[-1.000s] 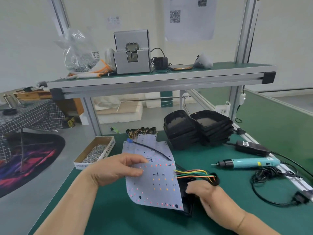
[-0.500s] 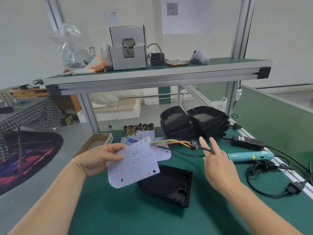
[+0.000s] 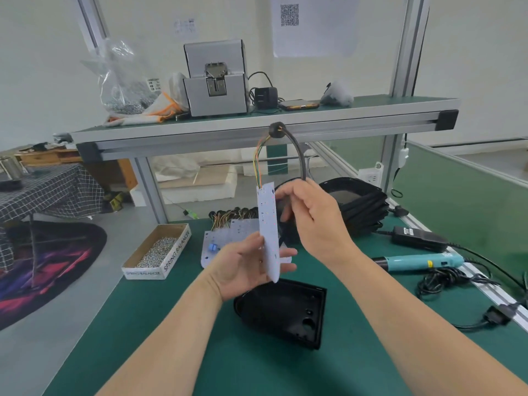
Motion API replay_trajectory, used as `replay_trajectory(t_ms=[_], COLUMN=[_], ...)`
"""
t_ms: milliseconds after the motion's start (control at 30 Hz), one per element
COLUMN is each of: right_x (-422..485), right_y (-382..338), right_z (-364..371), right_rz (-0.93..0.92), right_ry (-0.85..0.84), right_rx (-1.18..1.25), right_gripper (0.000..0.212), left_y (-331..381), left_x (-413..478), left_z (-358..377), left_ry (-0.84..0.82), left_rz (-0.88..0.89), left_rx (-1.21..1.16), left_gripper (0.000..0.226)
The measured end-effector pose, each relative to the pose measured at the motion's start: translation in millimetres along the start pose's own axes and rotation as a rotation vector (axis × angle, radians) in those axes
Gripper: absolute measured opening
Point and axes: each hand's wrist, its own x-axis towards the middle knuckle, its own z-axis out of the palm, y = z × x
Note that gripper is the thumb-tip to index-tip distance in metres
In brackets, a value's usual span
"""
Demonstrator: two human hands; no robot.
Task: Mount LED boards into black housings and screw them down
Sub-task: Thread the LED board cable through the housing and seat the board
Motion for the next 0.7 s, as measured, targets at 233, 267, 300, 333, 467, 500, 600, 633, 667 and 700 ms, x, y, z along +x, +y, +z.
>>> replay_trajectory(t_ms=[233,267,300,333,467,500,600,633,667,700], right_x=[-13,-22,-31,-39,-50,-48,-44,-42,-38,-36], right_y=[38,48,51,52,64,71,82,81,80,80], right_z=[22,30,39,49,73,72,60,52,43,33], right_rz=[0.469,0.445,0.378,0.313,0.42,0.485,0.564,0.578,0.593,0.602], right_ry=[0.187,0.069,-0.084,-0.217,-0.321,-0.351,-0.268,-0.165,-0.057,0.044], right_rx=[0.517,0.351,0.24,0.18,0.093,0.041,0.023,0.085,0.125,0.149], right_gripper=[0.032,0.045,0.055,0.063,0.026,0.018,0.033,0.03,0.028,0.027], left_y=[13,15,17,18,21,23,35,40,44,46], left_x=[4,2,1,0,1,-1,-9,-10,-11,-11], left_z=[20,28,36,46,75,78,71,64,55,43], left_ry=[0.011,-0.038,-0.084,-0.125,-0.249,-0.287,-0.343,-0.289,-0.181,-0.043], left_rz=[0.155,0.159,0.161,0.164,0.17,0.163,0.15,0.159,0.164,0.166], left_rx=[-0.283,-0.309,-0.33,-0.344,-0.413,-0.434,-0.457,-0.422,-0.364,-0.286], left_gripper=[0.023,0.025,0.024,0.022,0.012,0.012,0.01,0.011,0.016,0.022])
